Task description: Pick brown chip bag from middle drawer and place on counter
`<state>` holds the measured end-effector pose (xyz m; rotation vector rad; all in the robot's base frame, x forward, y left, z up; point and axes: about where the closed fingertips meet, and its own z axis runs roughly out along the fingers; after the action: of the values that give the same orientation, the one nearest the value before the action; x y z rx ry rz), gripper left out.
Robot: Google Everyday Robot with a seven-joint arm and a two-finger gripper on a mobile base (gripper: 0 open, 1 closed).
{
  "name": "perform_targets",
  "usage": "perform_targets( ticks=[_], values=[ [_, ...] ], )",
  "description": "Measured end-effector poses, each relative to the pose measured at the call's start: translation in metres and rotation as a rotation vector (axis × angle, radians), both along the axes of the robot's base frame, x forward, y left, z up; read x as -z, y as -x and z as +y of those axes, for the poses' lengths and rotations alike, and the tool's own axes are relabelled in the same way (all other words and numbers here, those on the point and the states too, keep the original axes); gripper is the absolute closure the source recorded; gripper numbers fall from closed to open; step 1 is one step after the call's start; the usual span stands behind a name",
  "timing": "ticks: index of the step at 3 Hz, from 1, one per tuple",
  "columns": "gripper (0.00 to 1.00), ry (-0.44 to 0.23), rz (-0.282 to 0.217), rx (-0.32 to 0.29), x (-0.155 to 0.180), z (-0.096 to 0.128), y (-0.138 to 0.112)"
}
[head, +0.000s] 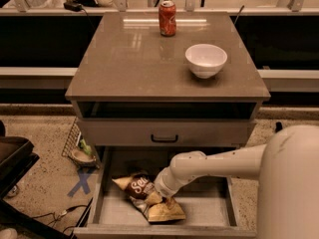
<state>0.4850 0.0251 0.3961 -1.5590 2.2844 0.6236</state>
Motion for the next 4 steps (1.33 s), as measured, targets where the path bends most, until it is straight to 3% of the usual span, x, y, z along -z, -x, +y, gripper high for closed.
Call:
perform_targets(
  ticks=[2,4],
  values=[
    [1.0,-0.03,0.023,0.003,-0.124,-0.033,0.02],
    [1.0,0.042,0.062,0.029,-0.233,-0.055,0.039]
  ],
)
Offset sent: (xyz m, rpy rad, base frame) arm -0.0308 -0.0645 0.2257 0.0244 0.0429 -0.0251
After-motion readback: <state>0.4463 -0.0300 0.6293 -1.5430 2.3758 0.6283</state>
